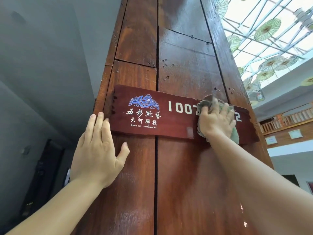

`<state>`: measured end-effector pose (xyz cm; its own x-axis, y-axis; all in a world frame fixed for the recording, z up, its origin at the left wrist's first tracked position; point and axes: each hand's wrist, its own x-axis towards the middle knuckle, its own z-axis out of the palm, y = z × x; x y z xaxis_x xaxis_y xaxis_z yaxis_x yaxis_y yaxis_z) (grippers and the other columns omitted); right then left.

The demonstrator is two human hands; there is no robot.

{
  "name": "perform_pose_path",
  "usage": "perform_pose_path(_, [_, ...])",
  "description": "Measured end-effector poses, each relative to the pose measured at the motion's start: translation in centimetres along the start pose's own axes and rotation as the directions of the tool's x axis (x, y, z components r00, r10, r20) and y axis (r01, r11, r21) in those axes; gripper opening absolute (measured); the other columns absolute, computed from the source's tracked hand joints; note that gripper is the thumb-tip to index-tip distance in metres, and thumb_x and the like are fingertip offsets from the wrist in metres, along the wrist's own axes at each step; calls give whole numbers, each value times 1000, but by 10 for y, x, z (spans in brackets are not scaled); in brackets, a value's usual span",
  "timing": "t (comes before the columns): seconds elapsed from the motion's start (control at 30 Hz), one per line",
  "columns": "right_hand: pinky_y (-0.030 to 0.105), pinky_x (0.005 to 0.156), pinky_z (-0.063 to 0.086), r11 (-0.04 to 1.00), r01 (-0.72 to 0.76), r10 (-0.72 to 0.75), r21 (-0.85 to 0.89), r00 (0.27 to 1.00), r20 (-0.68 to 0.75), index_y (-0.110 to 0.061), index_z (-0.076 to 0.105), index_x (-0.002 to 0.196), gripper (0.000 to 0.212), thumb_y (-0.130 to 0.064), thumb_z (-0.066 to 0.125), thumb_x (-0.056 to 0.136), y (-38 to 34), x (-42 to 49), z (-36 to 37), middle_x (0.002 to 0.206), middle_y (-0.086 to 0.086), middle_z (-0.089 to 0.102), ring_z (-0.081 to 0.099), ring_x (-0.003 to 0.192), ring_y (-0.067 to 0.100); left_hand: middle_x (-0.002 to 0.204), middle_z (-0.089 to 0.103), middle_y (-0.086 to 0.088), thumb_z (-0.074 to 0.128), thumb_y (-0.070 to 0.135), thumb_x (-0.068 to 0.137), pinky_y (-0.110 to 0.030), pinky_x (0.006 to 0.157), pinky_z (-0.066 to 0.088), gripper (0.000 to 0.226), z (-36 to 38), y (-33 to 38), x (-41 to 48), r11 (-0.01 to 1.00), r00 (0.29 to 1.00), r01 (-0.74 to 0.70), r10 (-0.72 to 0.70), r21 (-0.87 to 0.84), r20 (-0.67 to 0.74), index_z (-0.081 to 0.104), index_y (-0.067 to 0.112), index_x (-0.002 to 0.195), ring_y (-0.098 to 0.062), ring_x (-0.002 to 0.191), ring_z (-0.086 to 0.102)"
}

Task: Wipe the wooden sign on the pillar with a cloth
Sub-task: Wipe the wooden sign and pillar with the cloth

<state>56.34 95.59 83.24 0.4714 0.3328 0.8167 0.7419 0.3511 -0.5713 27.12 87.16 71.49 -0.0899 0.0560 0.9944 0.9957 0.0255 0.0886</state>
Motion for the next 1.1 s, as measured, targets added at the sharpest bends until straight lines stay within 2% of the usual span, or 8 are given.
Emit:
perform_pose_path(0.1, [56,123,-7,975,-202,202,91,979,9,-18,19,161,78,-57,17,94,-38,-24,8,171,15,0,-6,156,37,163,35,-21,39,52,90,-52,115,38,80,-2,1,-1,1000,1000,8,-8,-8,-14,38,-3,149,-35,155,26])
perform_pose_path(0.23, [55,124,-9,943,334,-334,-12,943,-7,-30,13,161,74,-59,17,93,-72,-75,24,171,12,-3,-11,156,35,165,33,-20,42,51,93,-51,118,35,79,-4,3,-1,1000,1000,14,-14,-1,-3,36,-2,150,-34,156,24])
perform_pose_path(0.43, [52,126,6,325,927,-911,-186,360,202,-42,16,159,66,-55,30,96,-15,-69,7,172,4,10,-1,158,29,160,38,-25,52,49,90,-53,121,32,79,-8,4,4,997,1000,5,-6,80,17,42,-7,145,-38,152,31])
perform_pose_path(0.57, [50,127,0,616,772,-745,-156,635,204,-47,5,159,67,-62,24,96,47,-23,-10,172,-4,-8,-18,156,17,161,36,-25,55,45,91,-54,119,33,78,-6,6,1,995,999,52,-53,80,10,39,-7,146,-38,153,29])
perform_pose_path(0.7, [48,126,-7,967,239,-230,-84,967,108,-40,-2,160,70,-65,15,98,96,2,-17,172,1,-12,-17,156,22,162,34,-26,53,37,93,-57,120,30,72,2,23,-9,983,983,179,-177,31,-48,34,-7,148,-39,153,27])
perform_pose_path(0.87, [57,122,-9,953,-293,287,82,955,74,-15,9,163,80,-58,16,95,44,-12,-6,171,16,-6,-11,155,38,166,27,-24,46,37,96,-59,123,19,72,13,50,-17,947,941,319,-320,-25,-114,27,-4,152,-38,156,19])
perform_pose_path(1.0, [57,122,-13,972,232,-229,-38,971,74,-23,7,163,79,-61,14,93,8,-32,6,170,17,-8,-14,155,40,166,27,-23,38,49,95,-59,123,17,78,22,56,-16,936,920,352,-350,-20,-176,26,-2,152,-38,156,20])
perform_pose_path(1.1, [57,125,-5,625,778,-772,-68,629,93,-32,15,161,73,-59,24,94,14,-46,7,172,11,4,-6,156,36,164,31,-24,36,50,92,-60,122,19,77,28,50,-16,940,915,339,-337,-32,-222,29,-2,149,-37,155,22])
